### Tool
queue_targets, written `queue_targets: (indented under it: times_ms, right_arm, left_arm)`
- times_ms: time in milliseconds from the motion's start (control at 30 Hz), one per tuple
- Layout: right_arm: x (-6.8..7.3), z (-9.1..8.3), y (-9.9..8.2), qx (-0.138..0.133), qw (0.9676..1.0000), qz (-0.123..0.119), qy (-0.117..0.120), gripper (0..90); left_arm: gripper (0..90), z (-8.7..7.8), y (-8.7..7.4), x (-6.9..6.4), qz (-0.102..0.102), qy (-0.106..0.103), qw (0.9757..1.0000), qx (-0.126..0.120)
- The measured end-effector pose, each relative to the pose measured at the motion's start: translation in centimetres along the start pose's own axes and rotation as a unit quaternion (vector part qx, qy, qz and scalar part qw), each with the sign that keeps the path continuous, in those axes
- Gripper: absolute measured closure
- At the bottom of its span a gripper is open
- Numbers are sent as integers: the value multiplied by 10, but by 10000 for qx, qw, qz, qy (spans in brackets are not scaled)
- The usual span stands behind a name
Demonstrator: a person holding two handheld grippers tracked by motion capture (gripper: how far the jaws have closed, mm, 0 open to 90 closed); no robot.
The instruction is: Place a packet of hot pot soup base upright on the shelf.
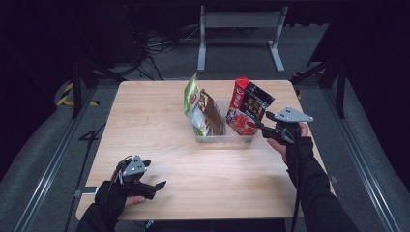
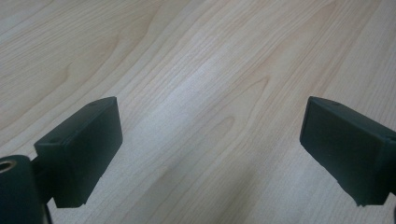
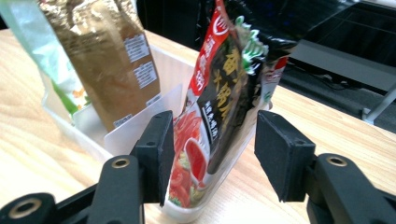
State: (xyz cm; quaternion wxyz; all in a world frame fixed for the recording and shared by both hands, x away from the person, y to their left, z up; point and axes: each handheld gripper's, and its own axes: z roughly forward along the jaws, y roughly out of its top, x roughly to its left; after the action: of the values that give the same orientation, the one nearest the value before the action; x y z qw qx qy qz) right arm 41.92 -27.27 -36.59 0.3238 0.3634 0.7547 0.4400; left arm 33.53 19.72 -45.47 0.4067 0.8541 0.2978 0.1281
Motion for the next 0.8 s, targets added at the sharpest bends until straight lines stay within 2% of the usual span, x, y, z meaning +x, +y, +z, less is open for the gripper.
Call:
queue_targets:
  times_ms: [433,800]
  right_arm:
    - [7,-12,-2,67,9995,-293,13,384]
    - [4,-25,-10,157,9994,-299,77,296]
  left_arm:
    - [68,0,0,0,19,-30,10000,14]
    - [69,1,0,-1,7,-70,10000,21]
